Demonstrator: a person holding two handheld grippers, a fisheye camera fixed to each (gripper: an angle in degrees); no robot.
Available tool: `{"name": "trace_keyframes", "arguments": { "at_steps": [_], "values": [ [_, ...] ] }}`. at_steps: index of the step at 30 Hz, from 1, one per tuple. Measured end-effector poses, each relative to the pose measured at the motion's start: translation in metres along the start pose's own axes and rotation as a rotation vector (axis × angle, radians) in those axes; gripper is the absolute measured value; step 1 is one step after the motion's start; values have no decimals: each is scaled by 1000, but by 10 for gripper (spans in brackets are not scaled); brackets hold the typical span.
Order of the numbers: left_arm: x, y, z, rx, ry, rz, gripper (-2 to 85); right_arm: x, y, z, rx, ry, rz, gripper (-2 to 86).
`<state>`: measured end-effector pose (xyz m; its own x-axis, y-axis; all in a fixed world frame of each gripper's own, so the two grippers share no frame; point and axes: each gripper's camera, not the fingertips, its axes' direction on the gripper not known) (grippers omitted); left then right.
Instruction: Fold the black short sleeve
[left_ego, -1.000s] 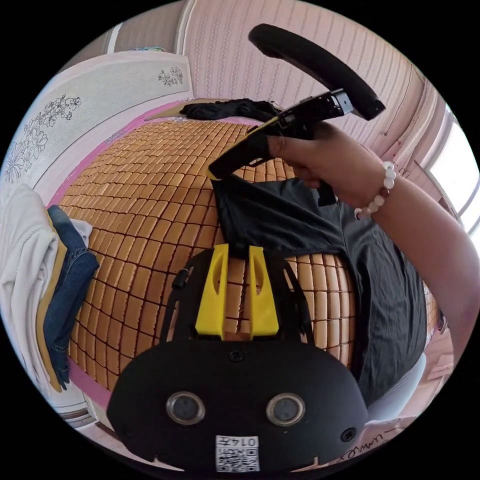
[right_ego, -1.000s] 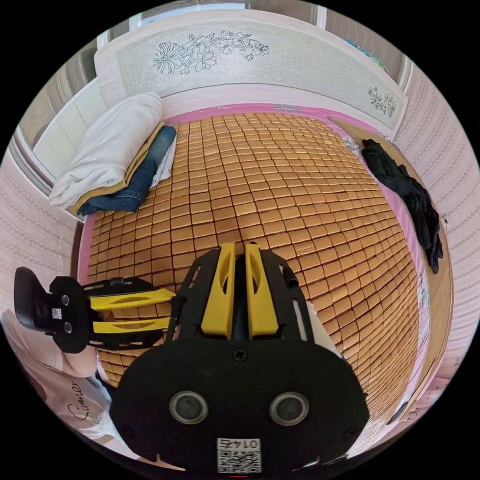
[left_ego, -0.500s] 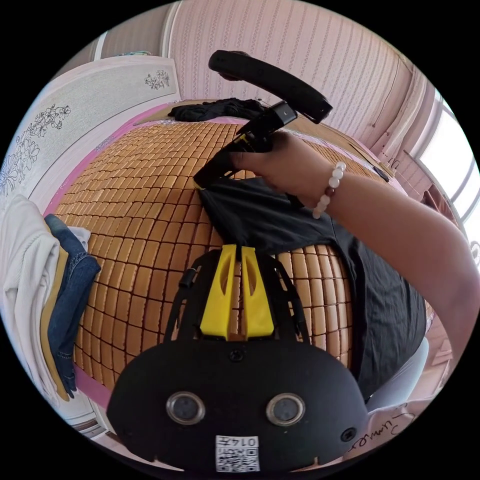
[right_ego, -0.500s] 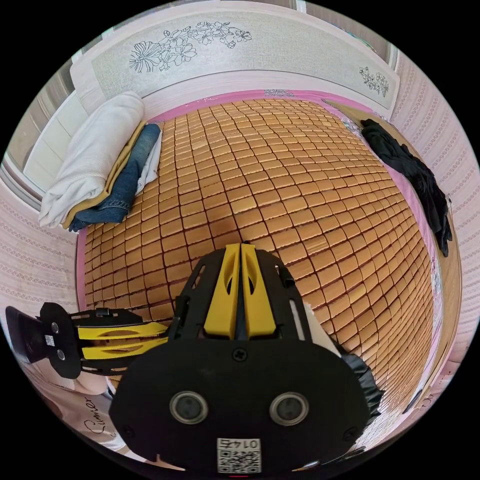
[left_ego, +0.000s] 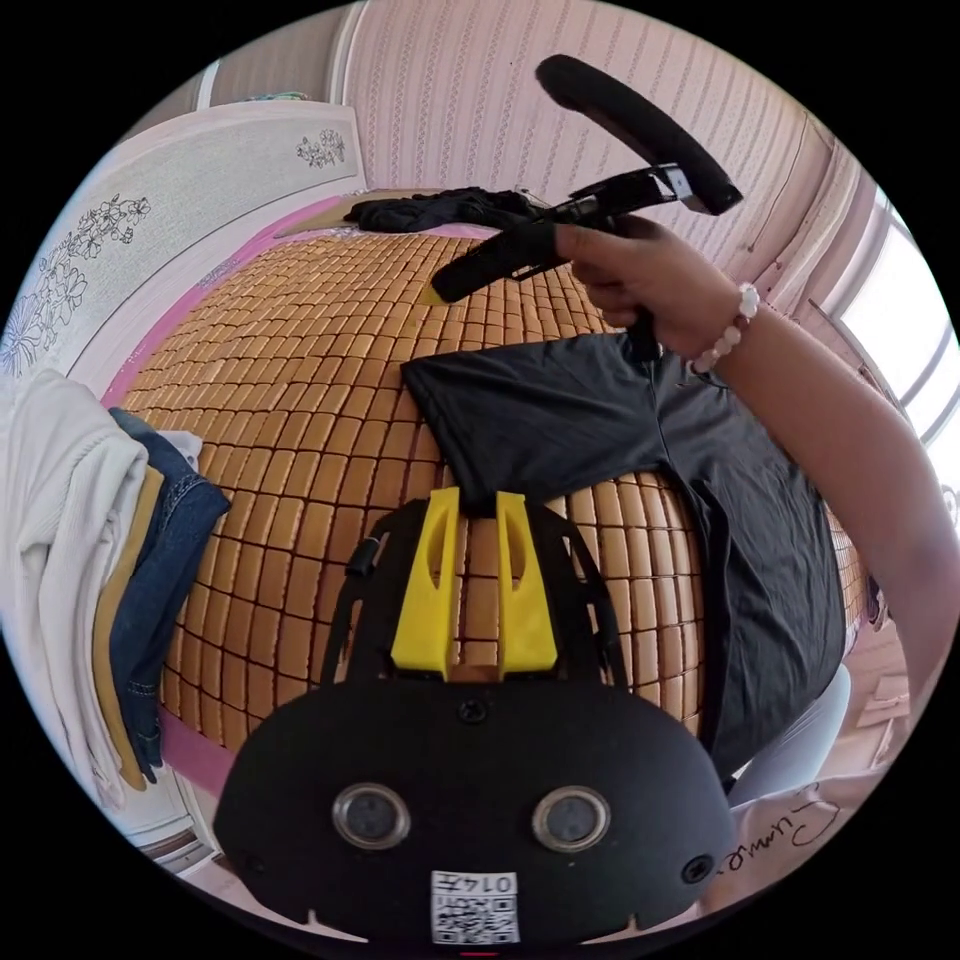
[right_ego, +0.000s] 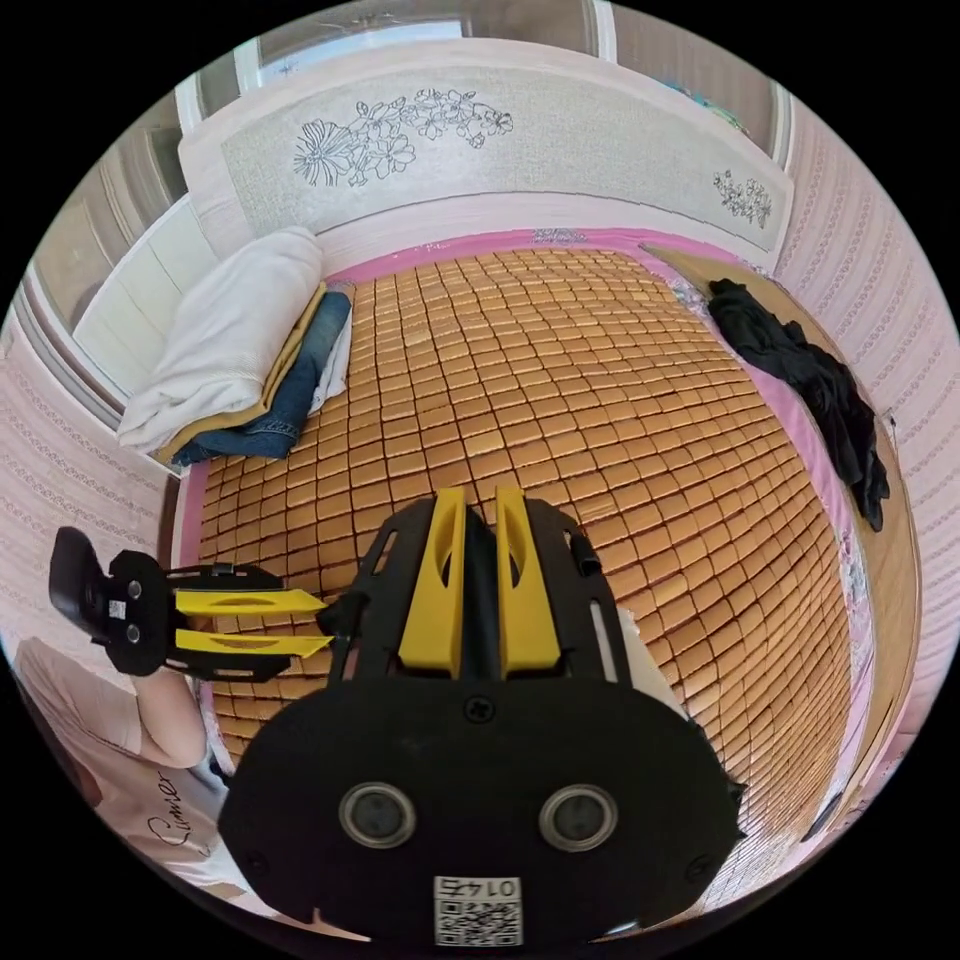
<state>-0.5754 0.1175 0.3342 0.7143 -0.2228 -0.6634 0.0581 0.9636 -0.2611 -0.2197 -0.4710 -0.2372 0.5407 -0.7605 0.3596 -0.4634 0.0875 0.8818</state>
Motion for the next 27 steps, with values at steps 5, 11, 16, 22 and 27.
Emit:
{"name": "trace_keyframes", "arguments": {
  "at_steps": [5, 11, 16, 22, 27],
  "values": [
    [-8, 29, -14, 12, -132, -11, 63, 67, 68, -154, 190, -74, 85, 57],
    [7, 61, -28, 159, -27, 68, 62, 138, 266, -294, 224, 172, 368, 55],
    [64, 77, -22, 219, 36, 280, 63, 179, 423, -381, 229, 311, 694, 46],
    [134, 107, 7, 174, 18, 444, 64, 183, 499, -450, 253, 345, 815, 54],
    [177, 121, 27, 266, 228, 503, 64, 213, 495, -496, 309, 364, 828, 61]
  ]
}}
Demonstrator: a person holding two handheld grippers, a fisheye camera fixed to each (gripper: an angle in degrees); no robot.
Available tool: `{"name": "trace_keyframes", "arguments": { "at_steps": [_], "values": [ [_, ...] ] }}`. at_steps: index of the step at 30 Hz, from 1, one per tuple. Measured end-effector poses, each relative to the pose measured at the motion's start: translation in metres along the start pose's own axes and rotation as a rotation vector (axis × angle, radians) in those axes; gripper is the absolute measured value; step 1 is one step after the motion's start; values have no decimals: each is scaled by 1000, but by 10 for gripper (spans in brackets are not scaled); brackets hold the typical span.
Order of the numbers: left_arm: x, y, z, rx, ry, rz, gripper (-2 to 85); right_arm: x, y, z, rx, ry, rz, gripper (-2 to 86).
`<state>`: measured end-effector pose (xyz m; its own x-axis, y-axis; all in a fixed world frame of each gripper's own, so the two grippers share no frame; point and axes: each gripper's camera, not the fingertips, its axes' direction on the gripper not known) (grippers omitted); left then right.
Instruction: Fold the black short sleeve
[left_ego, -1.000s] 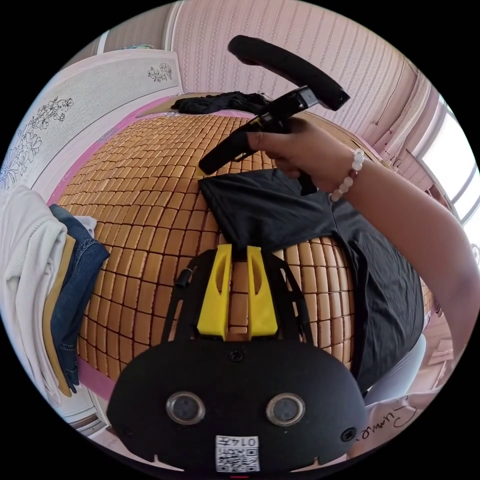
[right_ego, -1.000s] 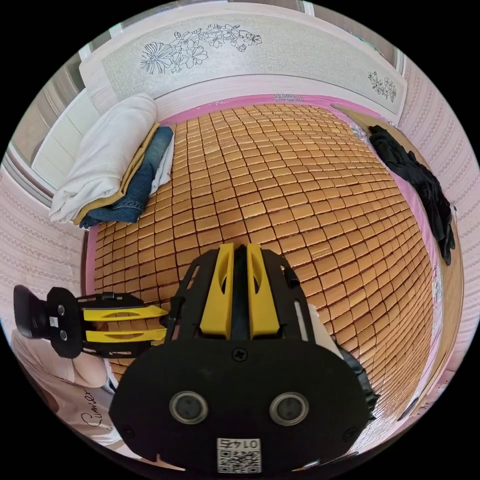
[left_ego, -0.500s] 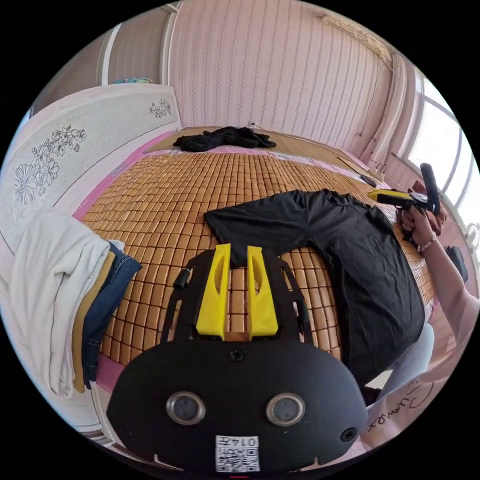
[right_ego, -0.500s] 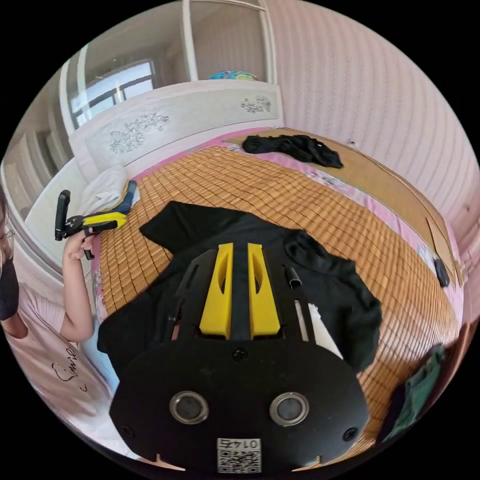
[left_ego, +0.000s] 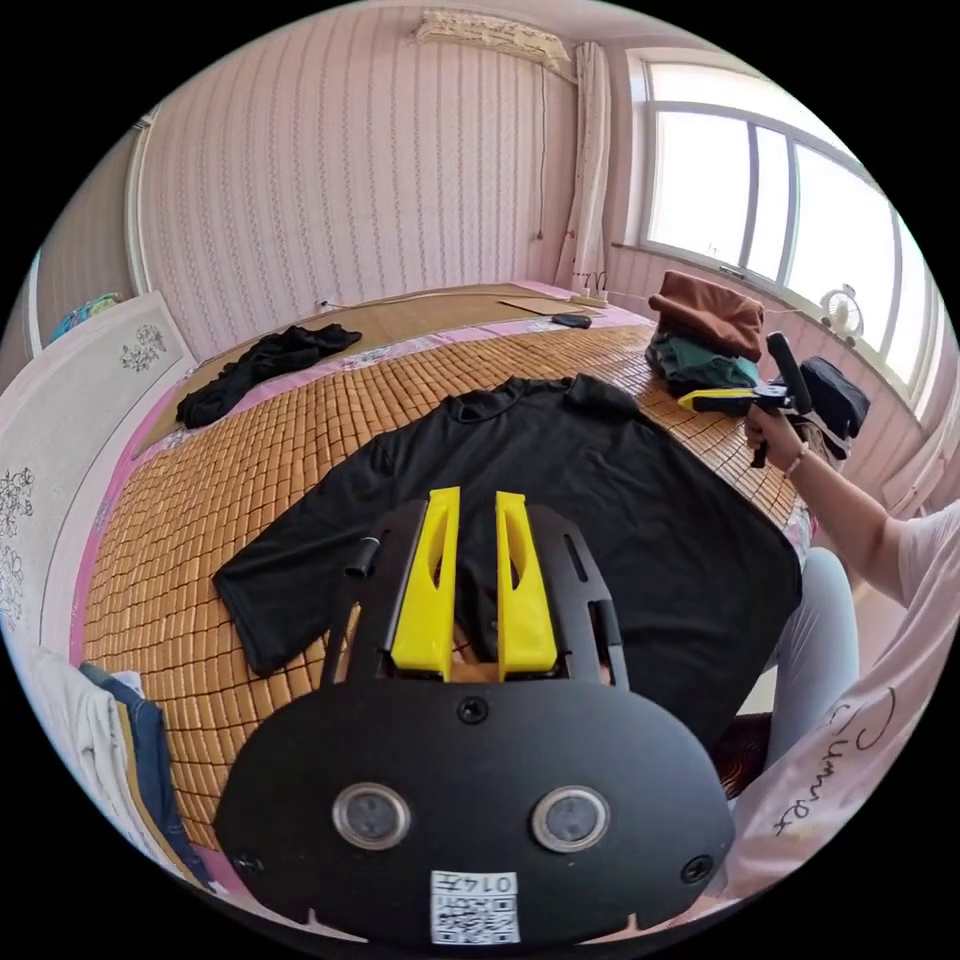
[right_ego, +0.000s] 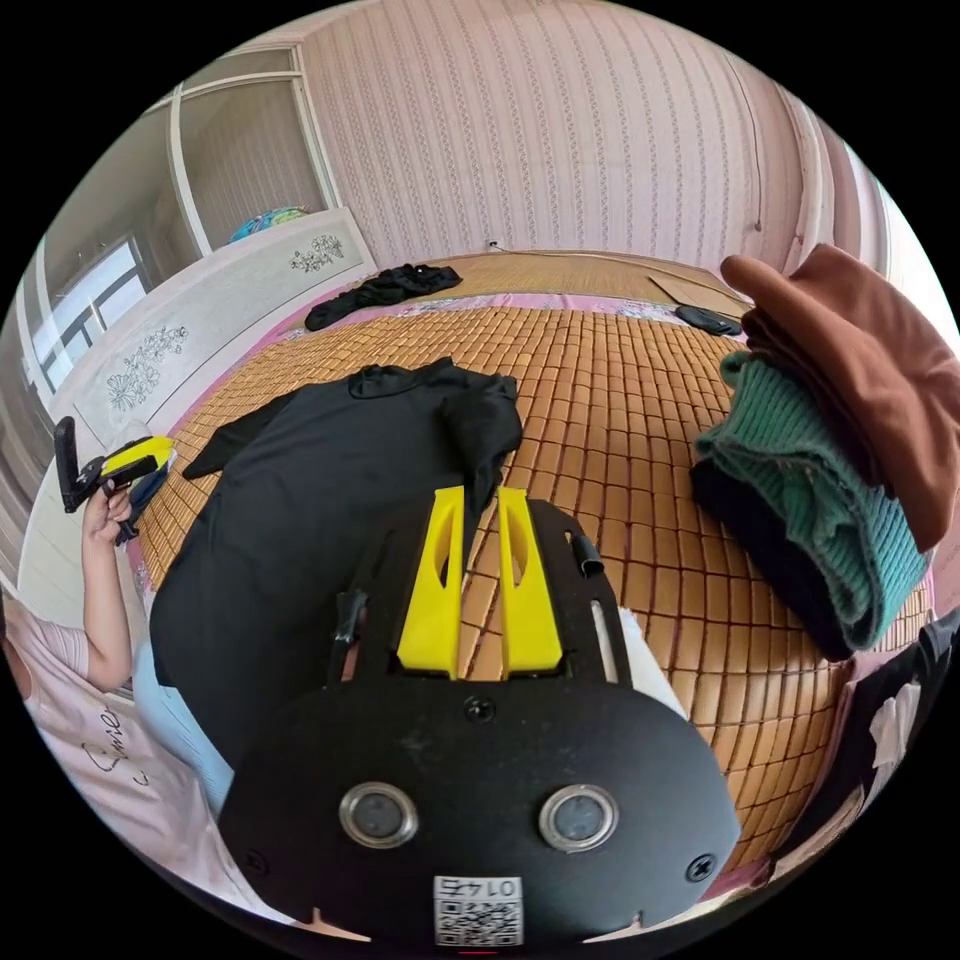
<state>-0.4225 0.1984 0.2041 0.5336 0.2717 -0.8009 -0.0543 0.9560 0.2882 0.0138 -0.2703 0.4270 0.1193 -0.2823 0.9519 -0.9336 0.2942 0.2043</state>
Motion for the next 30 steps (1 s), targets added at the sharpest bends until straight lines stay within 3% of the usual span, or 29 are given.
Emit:
{"name": "trace_keyframes", "arguments": {
  "at_steps": [3, 6, 10, 15, 19, 23, 30],
  "values": [
    [7, -16, 35, 35, 146, 3, 64, 7, -40, 2, -3, -14, -6, 64],
    [20, -41, 95, -36, 276, 34, 64, 17, -79, 11, -16, -28, 21, 69],
    [39, -67, 163, -68, 304, 26, 65, 28, -124, 28, -92, -83, 67, 73],
    [71, -86, 251, -103, 262, 43, 56, 6, -143, 14, -89, -319, -2, 18],
    [94, -85, 312, -189, 181, 101, 69, -50, -138, -23, -79, -468, -214, 13],
    [104, -54, 376, -331, 53, 141, 100, -108, -132, -36, -175, -439, -363, 25],
    [69, 35, 389, -329, 12, 147, 78, -127, -125, -94, -162, -531, -412, 56]
  ]
}}
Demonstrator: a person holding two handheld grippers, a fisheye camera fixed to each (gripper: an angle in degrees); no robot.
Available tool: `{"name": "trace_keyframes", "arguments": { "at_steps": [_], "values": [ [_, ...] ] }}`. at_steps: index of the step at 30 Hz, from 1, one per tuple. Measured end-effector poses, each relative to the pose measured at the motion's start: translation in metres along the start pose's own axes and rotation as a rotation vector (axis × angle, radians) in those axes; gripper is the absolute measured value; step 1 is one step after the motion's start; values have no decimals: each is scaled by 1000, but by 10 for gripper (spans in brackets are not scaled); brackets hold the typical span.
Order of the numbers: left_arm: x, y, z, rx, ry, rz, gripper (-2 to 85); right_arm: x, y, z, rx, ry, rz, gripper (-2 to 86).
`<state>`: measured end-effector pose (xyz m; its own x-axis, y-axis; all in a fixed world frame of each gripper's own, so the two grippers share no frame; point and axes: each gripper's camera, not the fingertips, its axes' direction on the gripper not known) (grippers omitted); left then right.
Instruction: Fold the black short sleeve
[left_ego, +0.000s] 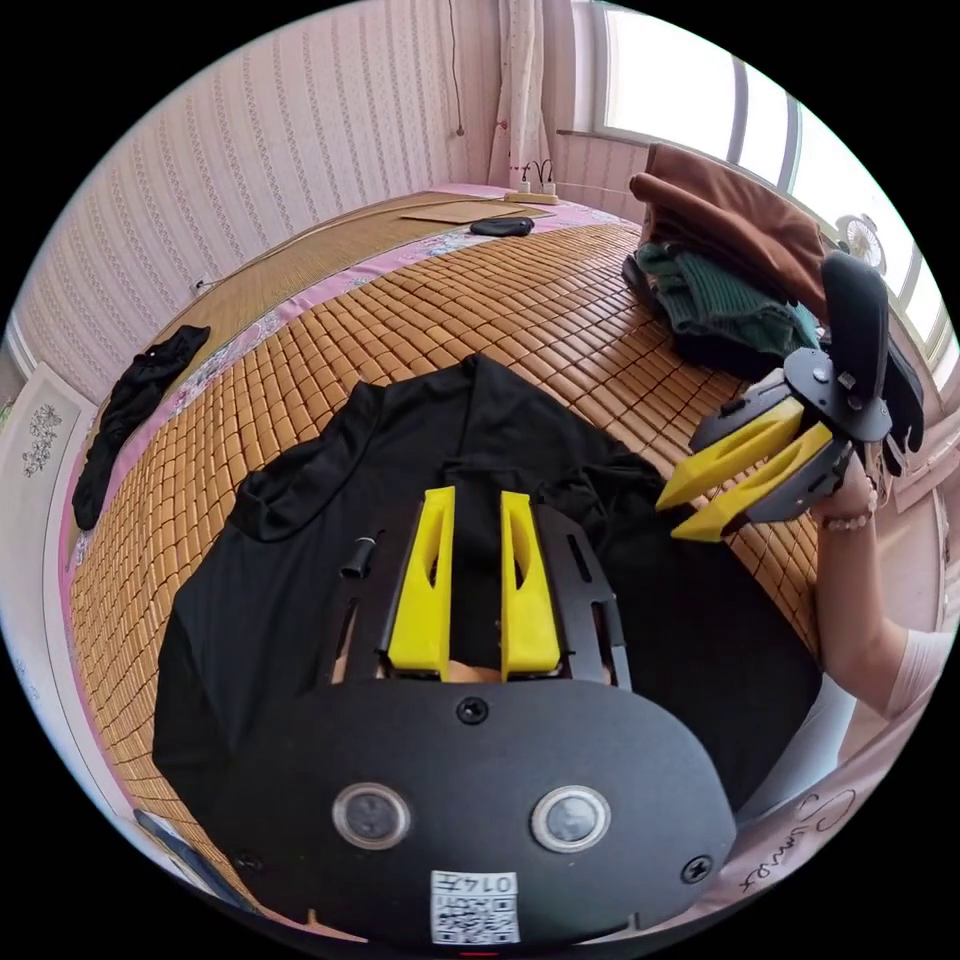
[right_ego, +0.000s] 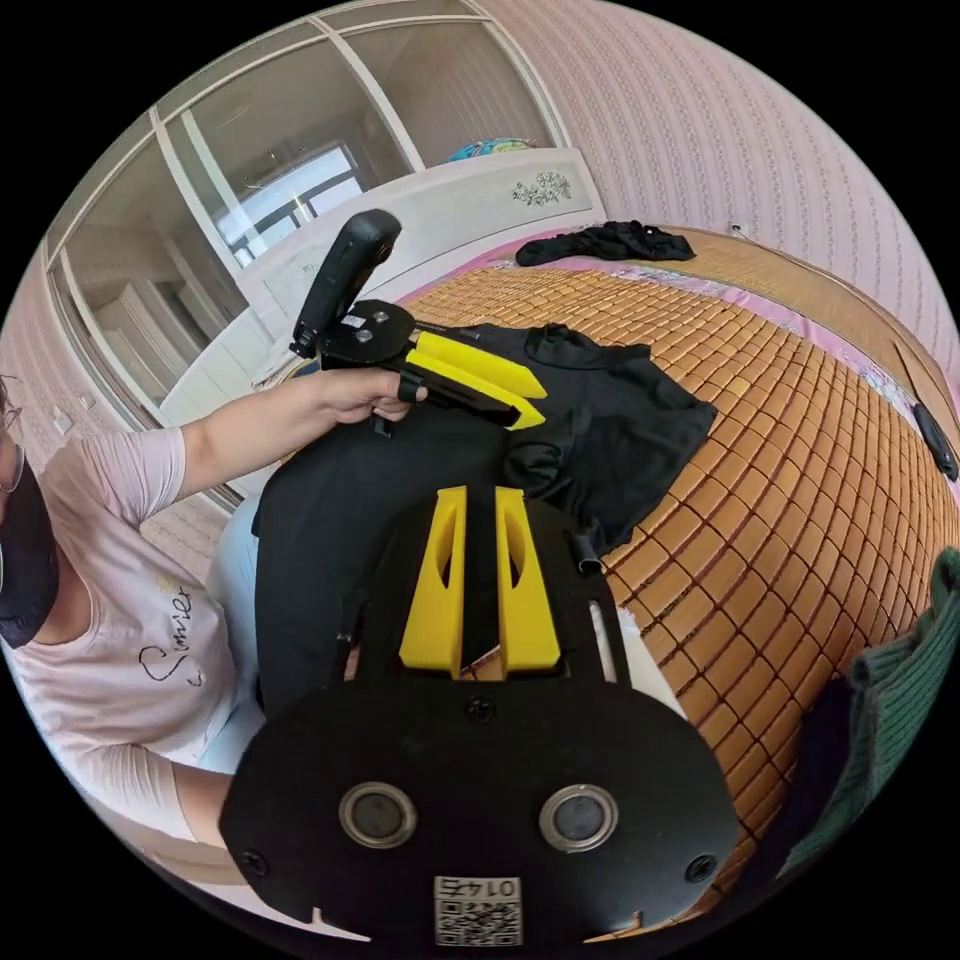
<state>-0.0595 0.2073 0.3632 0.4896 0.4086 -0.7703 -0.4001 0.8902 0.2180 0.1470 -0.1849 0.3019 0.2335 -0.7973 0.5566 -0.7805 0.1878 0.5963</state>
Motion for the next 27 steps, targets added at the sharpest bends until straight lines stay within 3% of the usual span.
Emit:
{"name": "trace_keyframes", "arguments": {
  "at_steps": [4, 9, 13, 15, 17, 22, 27],
  "values": [
    [-22, 16, 41, -97, 73, -10, 88, -10, -1, -8, 163, 154, 122, 71],
    [-39, 36, 80, -112, 53, 10, 12, -36, -27, 39, 1, 289, 142, 44],
    [-42, 63, 75, -20, -1, 49, -3, -80, -33, 56, -97, 154, -24, 0],
    [-47, 80, 81, -51, -15, 69, 4, -104, -30, 58, -160, 23, -140, -2],
    [-54, 92, 89, -98, -37, 77, 23, -126, -27, 57, -199, 18, -201, 0],
    [-70, 118, 86, -122, -114, 126, 59, -145, -25, 46, -210, -50, -183, 19],
    [-105, 123, 75, 54, -27, 61, 51, -165, -37, 31, -81, 46, -140, 69]
  ]
}}
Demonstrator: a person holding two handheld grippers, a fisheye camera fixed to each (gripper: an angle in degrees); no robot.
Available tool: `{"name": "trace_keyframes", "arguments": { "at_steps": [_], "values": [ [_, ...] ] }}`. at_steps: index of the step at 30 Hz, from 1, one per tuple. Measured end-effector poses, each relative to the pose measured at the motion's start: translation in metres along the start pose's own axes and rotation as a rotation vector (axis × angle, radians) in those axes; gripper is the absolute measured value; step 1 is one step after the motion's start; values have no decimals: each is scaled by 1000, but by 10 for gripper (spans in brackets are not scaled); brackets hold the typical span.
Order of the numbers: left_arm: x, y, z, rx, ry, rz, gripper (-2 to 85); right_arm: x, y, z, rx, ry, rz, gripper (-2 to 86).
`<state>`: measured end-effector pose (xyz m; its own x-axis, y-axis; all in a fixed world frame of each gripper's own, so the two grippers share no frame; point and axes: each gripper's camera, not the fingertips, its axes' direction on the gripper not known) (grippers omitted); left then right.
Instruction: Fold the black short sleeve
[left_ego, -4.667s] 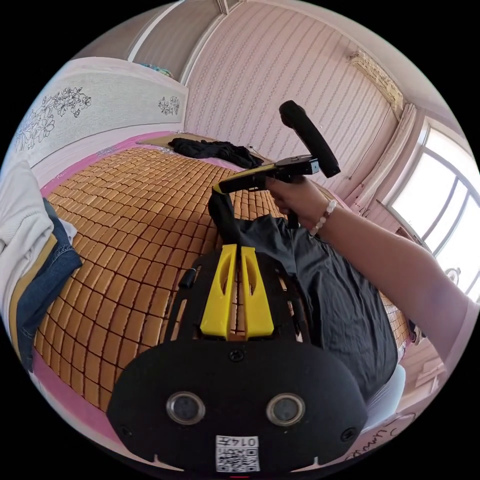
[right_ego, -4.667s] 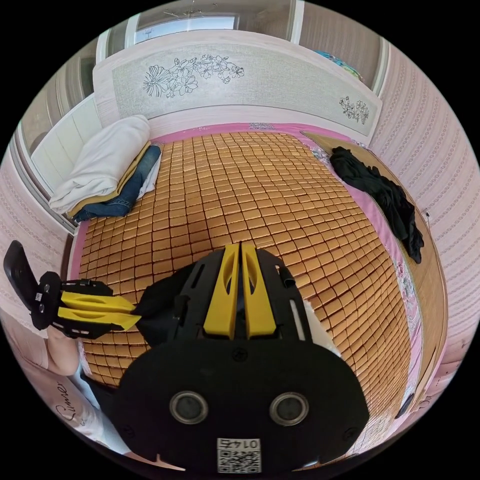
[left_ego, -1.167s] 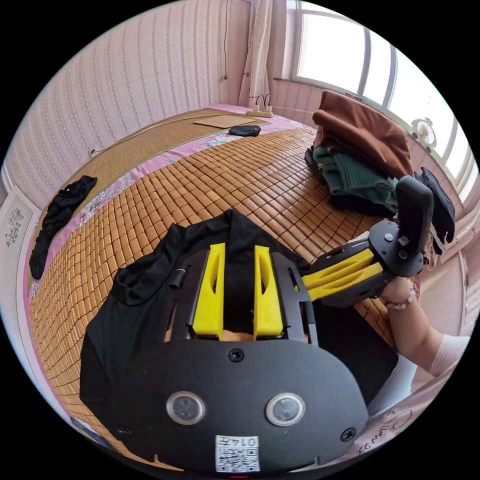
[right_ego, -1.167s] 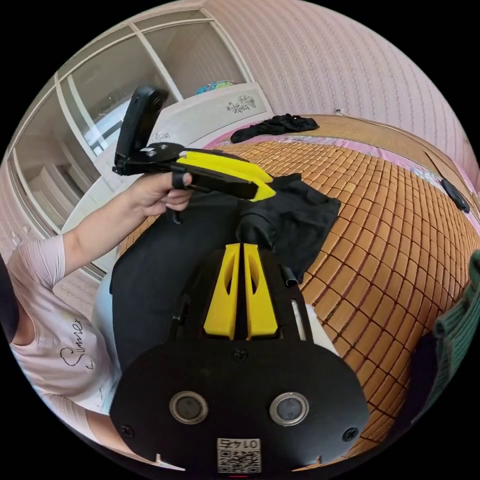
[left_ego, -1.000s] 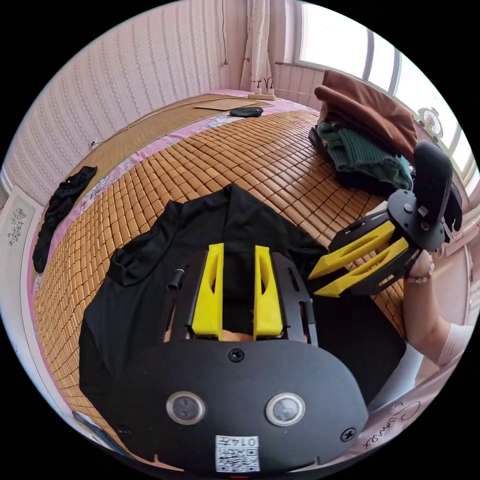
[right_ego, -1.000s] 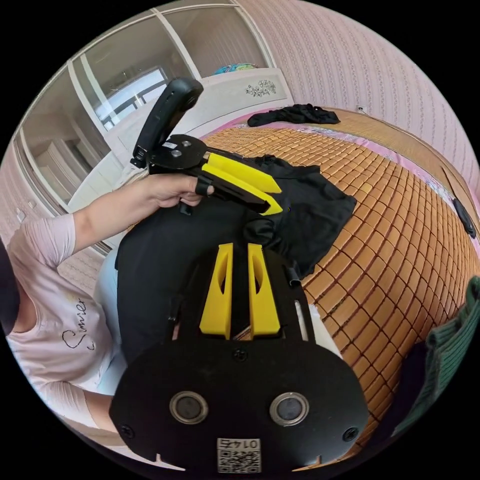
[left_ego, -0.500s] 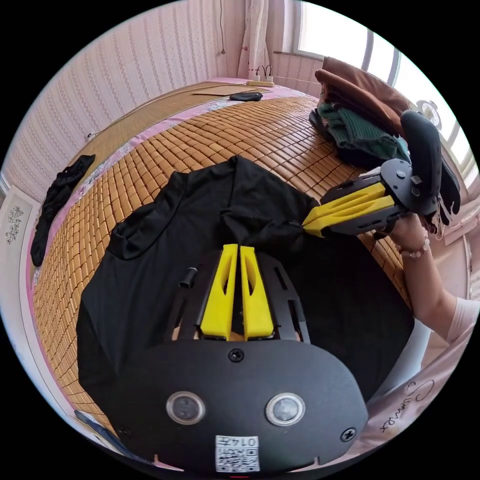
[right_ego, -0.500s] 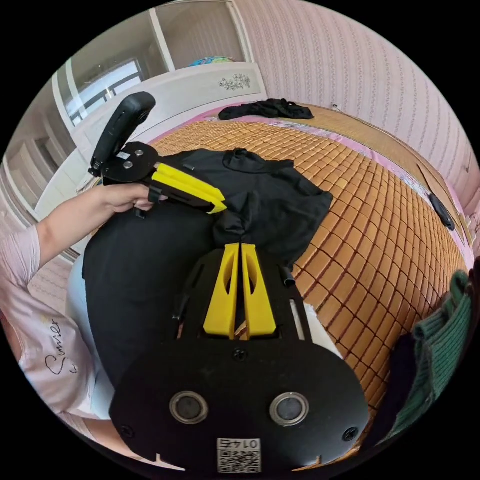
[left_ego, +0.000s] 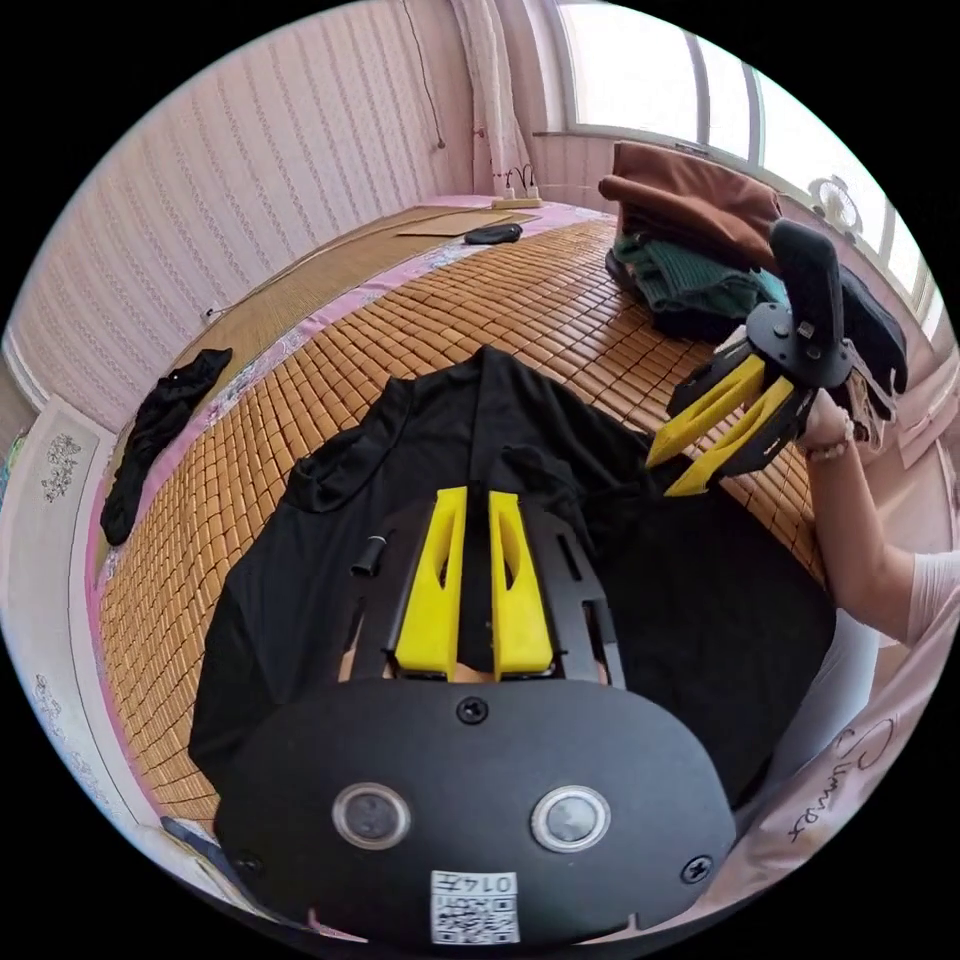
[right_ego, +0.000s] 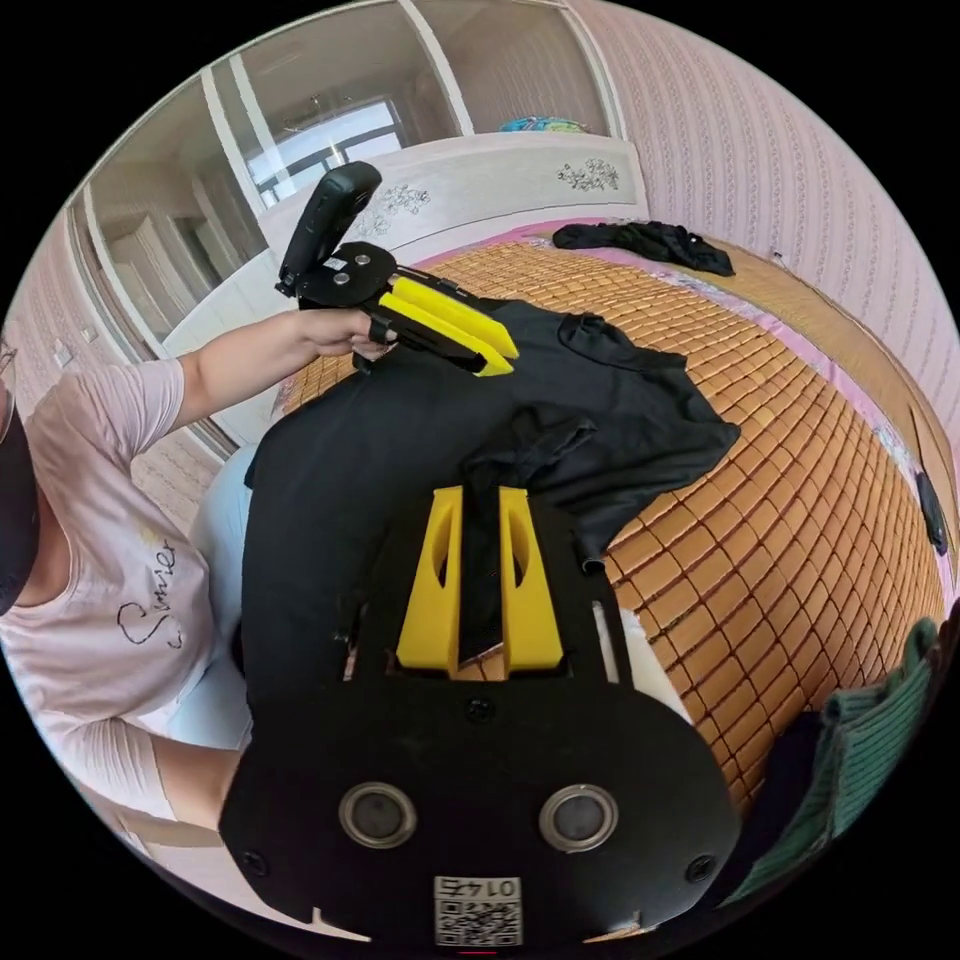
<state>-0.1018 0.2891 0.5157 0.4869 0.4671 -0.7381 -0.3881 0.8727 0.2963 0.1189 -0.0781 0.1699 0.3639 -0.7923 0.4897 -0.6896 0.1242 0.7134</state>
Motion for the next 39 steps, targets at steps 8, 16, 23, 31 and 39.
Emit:
{"name": "trace_keyframes", "arguments": {
  "at_steps": [8, 16, 23, 31, 39],
  "values": [
    [-33, -5, 88, -180, 196, -39, 43, -20, -27, 45, -182, 83, -1, 11],
    [-65, 75, 37, -18, 191, -55, -9, -44, -31, 14, -179, -74, -113, 4],
    [-67, 146, 50, -6, 198, -31, -10, -34, -59, -12, -89, -15, -17, 54],
    [-76, 183, 68, 27, 205, -48, -10, -18, -123, 27, -86, 137, 69, 73],
    [-71, 144, 60, 181, 143, -7, -10, 27, -106, -76, 157, 224, 193, 0]
  ]
}}
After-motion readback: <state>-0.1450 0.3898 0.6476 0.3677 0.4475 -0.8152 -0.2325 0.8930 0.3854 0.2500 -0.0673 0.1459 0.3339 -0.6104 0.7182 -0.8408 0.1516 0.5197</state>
